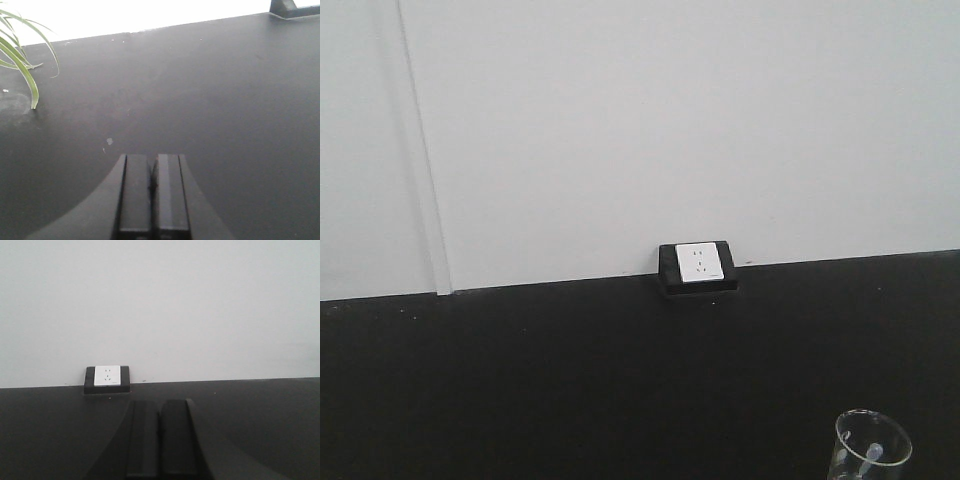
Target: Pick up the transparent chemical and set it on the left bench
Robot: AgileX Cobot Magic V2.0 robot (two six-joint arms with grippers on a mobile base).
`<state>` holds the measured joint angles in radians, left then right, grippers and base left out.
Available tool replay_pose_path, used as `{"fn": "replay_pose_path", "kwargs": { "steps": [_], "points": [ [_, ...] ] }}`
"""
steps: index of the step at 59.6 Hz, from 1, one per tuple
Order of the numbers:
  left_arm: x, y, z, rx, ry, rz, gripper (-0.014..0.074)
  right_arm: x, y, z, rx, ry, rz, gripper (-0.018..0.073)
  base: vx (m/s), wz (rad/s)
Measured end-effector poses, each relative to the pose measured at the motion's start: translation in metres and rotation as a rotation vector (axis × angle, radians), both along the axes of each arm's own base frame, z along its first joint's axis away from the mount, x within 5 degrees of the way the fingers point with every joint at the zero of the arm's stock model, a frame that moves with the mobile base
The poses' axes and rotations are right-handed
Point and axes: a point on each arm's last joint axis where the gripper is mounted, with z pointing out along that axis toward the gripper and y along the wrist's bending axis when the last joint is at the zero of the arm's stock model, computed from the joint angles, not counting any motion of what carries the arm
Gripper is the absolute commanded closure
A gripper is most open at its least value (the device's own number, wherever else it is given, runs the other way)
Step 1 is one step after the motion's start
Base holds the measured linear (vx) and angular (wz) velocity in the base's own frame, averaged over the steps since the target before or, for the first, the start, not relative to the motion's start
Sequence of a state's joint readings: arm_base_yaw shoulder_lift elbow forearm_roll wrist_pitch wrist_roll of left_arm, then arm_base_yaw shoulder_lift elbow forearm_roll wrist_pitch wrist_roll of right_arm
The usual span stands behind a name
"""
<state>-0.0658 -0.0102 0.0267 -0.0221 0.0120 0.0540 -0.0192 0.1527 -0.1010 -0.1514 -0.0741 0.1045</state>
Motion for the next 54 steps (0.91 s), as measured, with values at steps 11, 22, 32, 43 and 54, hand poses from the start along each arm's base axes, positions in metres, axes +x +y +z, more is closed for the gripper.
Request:
{"fn": "replay_pose_path", "kwargs": {
  "steps": [11, 22, 32, 43, 54],
  "points": [
    [0.0, 0.0, 0.0, 0.0, 0.0, 0.0, 0.06, 0.035, 0.0, 0.041, -0.018, 0.069, 0.005, 0.0548, 0.0, 0.0],
    [0.0, 0.0, 0.0, 0.0, 0.0, 0.0, 0.06, 0.068, -0.001, 0.026, 0.012, 0.247, 0.006, 0.045, 0.0, 0.0],
    [0.0, 0.0, 0.0, 0.0, 0.0, 0.0, 0.06, 0.087, -0.001, 0.006, 0.044, 0.389, 0.001, 0.0246, 0.0, 0.0],
    [0.0, 0.0, 0.0, 0.0, 0.0, 0.0, 0.06, 0.107, -0.001, -0.01, 0.069, 0.445, 0.006, 0.008, 0.0, 0.0],
    [0.0, 0.0, 0.0, 0.0, 0.0, 0.0, 0.06, 0.131, 0.007, -0.027, -0.142, 0.427, 0.12, 0.007, 0.0, 0.0]
  ]
}}
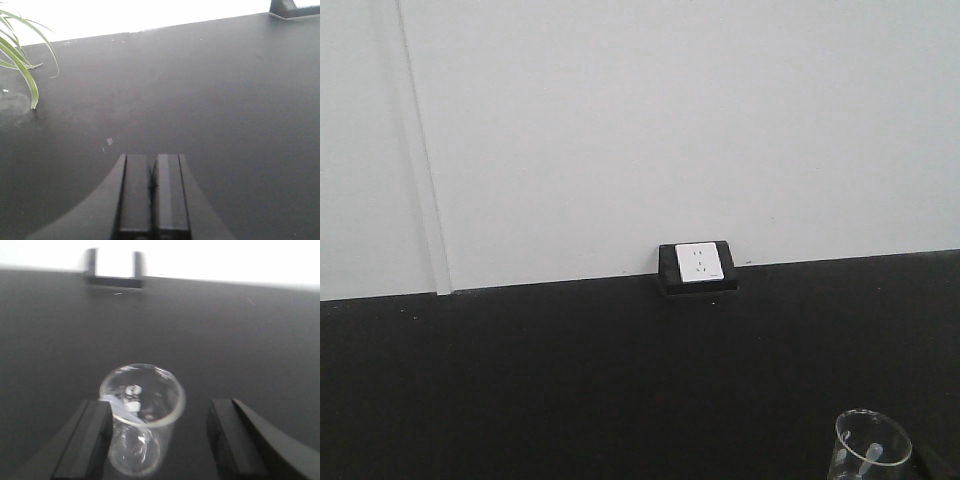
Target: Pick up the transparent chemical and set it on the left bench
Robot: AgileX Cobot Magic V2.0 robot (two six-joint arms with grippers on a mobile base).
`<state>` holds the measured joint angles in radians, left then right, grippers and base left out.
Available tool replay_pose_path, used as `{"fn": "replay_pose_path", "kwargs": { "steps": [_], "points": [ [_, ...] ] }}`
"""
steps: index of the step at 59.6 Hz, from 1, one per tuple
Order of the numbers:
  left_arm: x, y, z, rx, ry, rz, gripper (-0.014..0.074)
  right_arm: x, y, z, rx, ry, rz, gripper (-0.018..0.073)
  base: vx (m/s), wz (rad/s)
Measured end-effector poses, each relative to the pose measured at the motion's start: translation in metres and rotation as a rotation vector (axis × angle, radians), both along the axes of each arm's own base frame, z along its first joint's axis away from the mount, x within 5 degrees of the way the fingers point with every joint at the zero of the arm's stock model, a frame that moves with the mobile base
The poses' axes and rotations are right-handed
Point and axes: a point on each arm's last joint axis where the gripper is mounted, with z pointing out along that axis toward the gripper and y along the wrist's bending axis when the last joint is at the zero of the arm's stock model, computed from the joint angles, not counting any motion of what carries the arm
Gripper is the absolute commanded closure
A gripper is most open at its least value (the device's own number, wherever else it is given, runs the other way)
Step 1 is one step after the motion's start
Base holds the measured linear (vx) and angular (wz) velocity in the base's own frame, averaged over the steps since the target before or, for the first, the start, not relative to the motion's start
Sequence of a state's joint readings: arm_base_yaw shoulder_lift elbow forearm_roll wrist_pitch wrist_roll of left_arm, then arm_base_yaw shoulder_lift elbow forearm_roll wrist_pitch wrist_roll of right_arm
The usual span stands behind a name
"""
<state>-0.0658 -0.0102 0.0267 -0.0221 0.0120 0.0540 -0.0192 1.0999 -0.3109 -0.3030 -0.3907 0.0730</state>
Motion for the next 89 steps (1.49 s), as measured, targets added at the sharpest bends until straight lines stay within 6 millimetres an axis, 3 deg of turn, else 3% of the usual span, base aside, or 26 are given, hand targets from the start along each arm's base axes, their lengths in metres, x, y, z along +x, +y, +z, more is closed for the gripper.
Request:
{"fn": "replay_pose_path", "kwargs": {
  "steps": [5, 16, 41, 65, 89],
  "points": [
    [0.0, 0.0, 0.0, 0.0, 0.0, 0.0, 0.06, 0.008, 0.007, -0.007, -0.081, -0.032, 0.112, 0.007, 0.0, 0.0],
    [0.0, 0.0, 0.0, 0.0, 0.0, 0.0, 0.06, 0.021, 0.015, -0.016, -0.061, -0.084, 0.202, 0.007, 0.0, 0.0],
    [0.0, 0.0, 0.0, 0.0, 0.0, 0.0, 0.06, 0.054, 0.013, -0.042, -0.006, -0.002, 0.166, 0.0092, 0.0, 0.0],
    [0.0, 0.0, 0.0, 0.0, 0.0, 0.0, 0.06, 0.056, 0.012, -0.05, -0.011, 0.024, 0.161, 0.0329, 0.0, 0.0],
    [0.0, 0.0, 0.0, 0.0, 0.0, 0.0, 0.06, 0.056, 0.012, -0.045, -0.008, -0.002, 0.162, 0.0468, 0.0, 0.0]
  ]
}}
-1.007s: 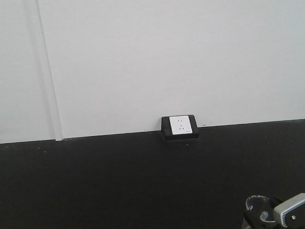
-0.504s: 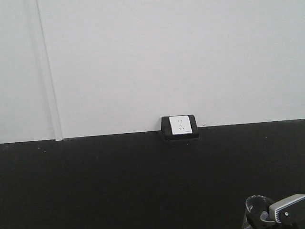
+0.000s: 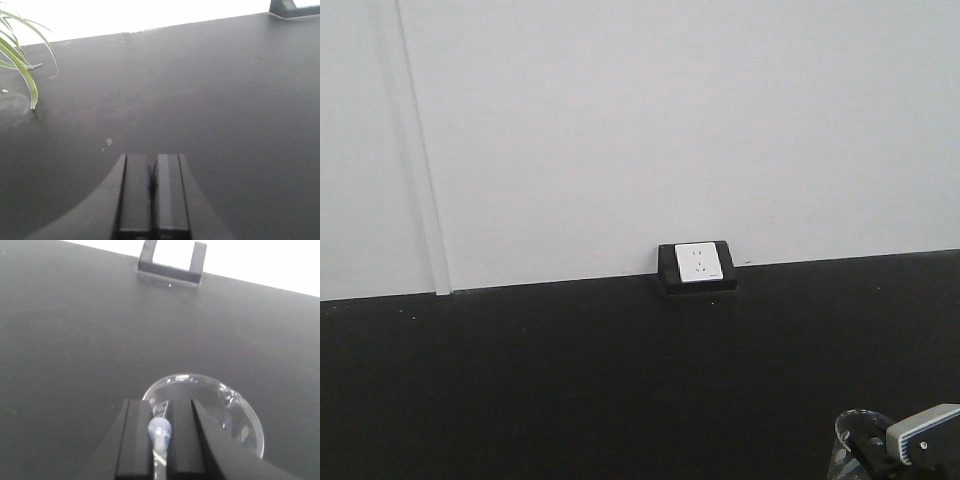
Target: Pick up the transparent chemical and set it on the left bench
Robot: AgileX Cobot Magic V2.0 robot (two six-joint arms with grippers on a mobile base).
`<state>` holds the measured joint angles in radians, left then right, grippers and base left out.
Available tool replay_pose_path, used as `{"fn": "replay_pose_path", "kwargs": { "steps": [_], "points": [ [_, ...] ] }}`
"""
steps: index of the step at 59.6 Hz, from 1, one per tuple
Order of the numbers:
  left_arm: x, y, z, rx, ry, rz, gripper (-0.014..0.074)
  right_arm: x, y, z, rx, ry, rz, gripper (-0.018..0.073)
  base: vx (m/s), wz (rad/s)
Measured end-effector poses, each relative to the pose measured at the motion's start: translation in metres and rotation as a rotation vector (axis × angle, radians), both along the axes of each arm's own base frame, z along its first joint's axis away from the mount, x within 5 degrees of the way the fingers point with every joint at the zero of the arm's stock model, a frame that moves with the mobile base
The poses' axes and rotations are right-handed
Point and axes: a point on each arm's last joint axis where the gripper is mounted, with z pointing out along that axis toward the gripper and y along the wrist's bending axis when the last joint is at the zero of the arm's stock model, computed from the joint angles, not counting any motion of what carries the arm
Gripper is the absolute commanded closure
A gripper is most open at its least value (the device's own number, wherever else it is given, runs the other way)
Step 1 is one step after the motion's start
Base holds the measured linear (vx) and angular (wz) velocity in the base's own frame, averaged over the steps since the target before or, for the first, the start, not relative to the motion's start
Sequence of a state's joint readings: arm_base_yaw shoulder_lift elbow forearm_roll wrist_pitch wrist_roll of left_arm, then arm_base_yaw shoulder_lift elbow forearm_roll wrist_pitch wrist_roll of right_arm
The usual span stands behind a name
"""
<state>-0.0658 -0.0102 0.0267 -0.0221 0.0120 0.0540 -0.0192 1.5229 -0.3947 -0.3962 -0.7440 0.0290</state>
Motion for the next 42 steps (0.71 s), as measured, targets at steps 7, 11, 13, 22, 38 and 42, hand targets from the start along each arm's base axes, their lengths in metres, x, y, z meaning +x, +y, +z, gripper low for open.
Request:
{"fn": "replay_pose_path", "kwargs": {
  "steps": [7, 11, 13, 22, 38, 42],
  "points": [
    [0.0, 0.0, 0.0, 0.0, 0.0, 0.0, 0.06, -0.003, 0.0, 0.014, -0.001, -0.055, 0.0, 0.0536, 0.0, -0.01],
    [0.0, 0.0, 0.0, 0.0, 0.0, 0.0, 0.06, -0.007, 0.0, 0.026, -0.007, -0.093, -0.004, 0.0572, 0.0, 0.0],
    [0.0, 0.0, 0.0, 0.0, 0.0, 0.0, 0.06, -0.01, -0.001, 0.033, -0.009, -0.113, -0.008, 0.0572, 0.0, 0.0],
    [0.0, 0.0, 0.0, 0.0, 0.0, 0.0, 0.06, -0.03, -0.002, 0.065, 0.038, -0.162, -0.035, 0.0568, 0.0, 0.0],
    [0.0, 0.0, 0.0, 0.0, 0.0, 0.0, 0.06, -0.093, -0.001, 0.1, 0.089, -0.224, -0.057, 0.0567, 0.0, 0.0],
    [0.0, 0.0, 0.0, 0.0, 0.0, 0.0, 0.06, -0.109, -0.002, 0.095, 0.104, -0.223, -0.067, 0.0567, 0.0, 0.0]
  ]
}}
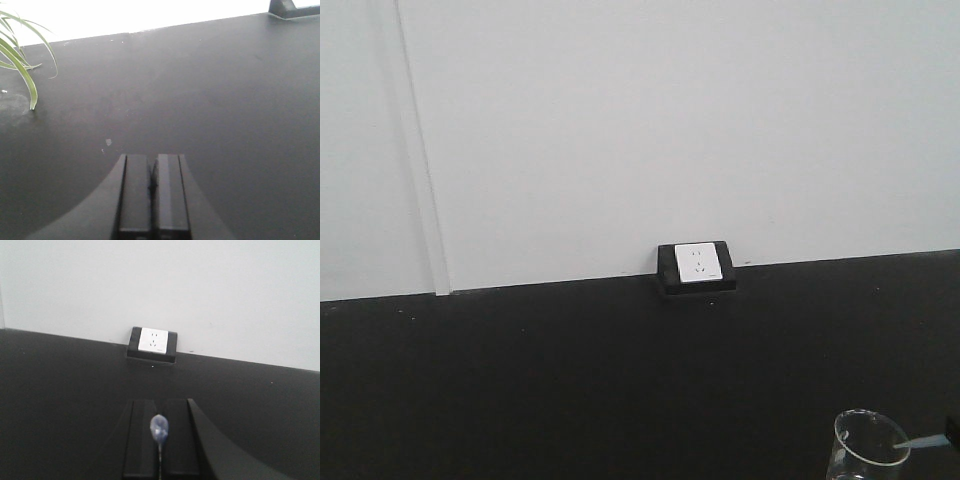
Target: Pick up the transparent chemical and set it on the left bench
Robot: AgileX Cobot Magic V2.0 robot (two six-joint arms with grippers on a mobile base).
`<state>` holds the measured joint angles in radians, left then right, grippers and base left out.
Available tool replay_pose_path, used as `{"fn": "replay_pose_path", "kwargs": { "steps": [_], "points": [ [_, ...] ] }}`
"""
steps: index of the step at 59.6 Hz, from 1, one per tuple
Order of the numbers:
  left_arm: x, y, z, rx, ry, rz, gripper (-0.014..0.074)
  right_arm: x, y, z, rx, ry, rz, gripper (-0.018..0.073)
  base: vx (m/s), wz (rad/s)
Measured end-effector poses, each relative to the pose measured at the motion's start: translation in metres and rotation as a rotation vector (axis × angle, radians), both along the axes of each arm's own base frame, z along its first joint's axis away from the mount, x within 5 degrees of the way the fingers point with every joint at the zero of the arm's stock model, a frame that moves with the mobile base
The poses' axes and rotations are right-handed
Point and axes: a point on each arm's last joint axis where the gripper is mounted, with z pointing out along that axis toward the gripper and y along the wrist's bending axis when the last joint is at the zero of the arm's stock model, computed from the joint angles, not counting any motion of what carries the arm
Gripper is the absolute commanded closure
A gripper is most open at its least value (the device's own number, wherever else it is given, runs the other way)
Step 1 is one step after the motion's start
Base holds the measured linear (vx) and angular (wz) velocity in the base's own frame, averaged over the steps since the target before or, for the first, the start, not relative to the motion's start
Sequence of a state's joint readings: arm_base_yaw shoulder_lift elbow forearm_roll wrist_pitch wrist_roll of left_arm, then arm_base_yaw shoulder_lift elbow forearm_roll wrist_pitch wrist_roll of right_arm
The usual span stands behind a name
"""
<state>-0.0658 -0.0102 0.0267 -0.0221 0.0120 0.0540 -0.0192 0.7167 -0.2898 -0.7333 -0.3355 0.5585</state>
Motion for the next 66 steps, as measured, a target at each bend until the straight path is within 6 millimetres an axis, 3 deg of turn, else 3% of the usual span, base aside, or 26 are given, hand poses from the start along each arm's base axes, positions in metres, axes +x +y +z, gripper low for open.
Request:
{"fn": "replay_pose_path", "kwargs": {
  "steps": [7, 23, 66],
  "points": [
    [0.0, 0.0, 0.0, 0.0, 0.0, 0.0, 0.06, -0.024, 0.0, -0.004, -0.02, -0.047, -0.009, 0.0567, 0.0, 0.0],
    [0.0, 0.0, 0.0, 0.0, 0.0, 0.0, 0.06, -0.046, -0.002, -0.001, -0.028, -0.14, -0.034, 0.0567, 0.0, 0.0],
    [0.0, 0.0, 0.0, 0.0, 0.0, 0.0, 0.06, -0.048, -0.003, 0.0, -0.028, -0.149, -0.038, 0.0567, -0.01, 0.02]
  ]
}}
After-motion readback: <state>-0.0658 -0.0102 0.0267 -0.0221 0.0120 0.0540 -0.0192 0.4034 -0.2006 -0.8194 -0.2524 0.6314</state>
